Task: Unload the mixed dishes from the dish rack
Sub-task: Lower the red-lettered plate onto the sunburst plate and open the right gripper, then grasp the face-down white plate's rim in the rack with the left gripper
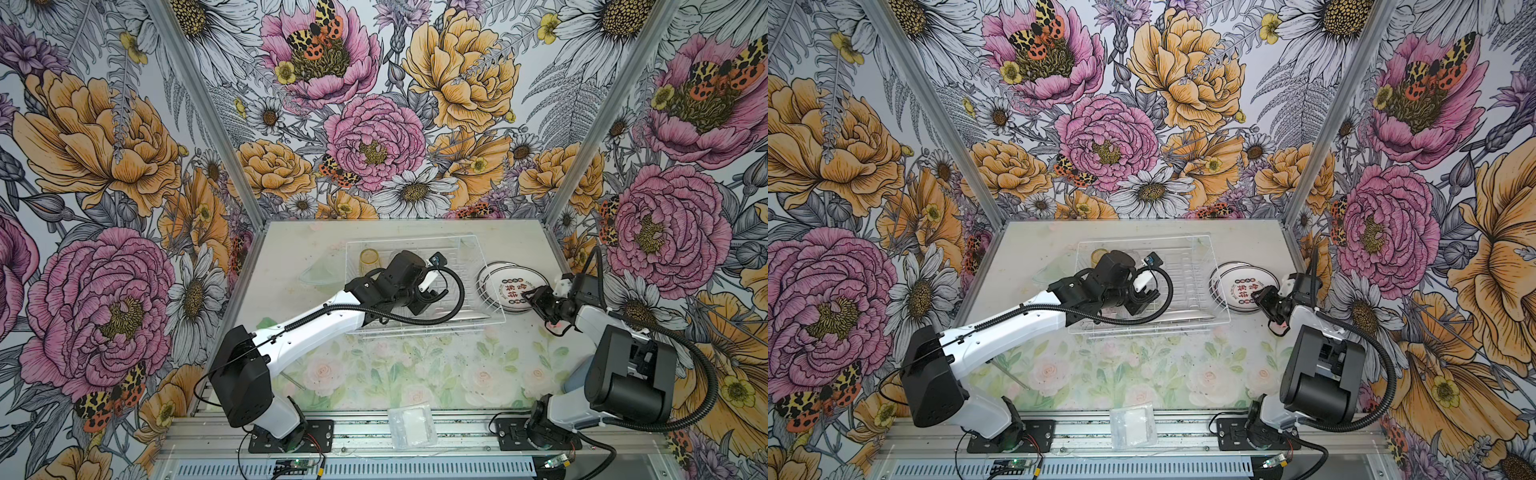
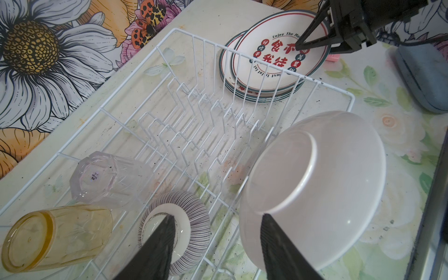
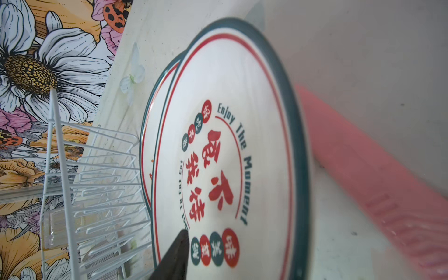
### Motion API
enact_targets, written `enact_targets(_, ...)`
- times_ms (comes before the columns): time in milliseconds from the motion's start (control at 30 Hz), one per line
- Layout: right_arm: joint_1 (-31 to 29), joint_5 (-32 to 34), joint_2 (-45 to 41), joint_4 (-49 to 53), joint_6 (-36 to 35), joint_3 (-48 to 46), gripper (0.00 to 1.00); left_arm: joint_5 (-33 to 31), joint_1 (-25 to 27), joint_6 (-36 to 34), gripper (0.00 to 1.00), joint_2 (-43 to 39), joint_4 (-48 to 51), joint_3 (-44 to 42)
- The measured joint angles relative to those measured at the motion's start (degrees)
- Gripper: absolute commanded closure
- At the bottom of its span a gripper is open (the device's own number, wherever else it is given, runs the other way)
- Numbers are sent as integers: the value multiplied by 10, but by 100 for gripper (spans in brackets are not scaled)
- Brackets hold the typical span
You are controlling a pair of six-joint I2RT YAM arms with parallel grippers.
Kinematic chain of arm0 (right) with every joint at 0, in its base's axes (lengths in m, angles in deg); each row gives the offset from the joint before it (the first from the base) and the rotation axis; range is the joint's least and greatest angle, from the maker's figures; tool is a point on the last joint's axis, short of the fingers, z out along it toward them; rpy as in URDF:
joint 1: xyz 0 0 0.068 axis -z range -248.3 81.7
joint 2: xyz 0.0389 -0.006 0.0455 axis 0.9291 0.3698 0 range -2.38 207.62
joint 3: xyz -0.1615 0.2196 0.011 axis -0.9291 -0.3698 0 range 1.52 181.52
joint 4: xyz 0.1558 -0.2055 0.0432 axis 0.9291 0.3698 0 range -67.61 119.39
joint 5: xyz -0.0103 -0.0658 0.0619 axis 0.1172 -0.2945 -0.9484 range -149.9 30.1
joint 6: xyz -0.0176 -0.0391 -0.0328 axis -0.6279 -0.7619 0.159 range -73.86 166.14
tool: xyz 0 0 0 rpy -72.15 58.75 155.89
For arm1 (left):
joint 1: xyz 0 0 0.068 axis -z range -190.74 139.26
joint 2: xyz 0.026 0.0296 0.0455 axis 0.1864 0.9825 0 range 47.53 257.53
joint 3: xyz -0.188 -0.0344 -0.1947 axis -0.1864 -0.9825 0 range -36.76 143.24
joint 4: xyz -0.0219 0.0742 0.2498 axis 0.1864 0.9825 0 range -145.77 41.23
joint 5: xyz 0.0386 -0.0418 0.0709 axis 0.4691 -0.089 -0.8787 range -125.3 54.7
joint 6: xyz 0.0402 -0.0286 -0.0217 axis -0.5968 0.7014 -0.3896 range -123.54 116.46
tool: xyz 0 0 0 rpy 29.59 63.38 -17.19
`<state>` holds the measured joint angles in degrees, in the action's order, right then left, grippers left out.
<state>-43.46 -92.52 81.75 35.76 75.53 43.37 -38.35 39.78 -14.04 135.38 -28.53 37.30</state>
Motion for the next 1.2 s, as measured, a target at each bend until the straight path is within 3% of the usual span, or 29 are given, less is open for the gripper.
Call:
enact_targets(533, -1, 69, -18, 85, -57, 19, 44, 0, 0, -1, 43, 0, 10, 0)
enact_targets(867, -24, 111, -13, 96, -76, 49, 33, 0, 3, -2, 43, 7, 14, 0)
enact_targets(1200, -29, 135, -8, 103, -79, 56, 32, 1, 28, -11, 43, 19, 32, 5)
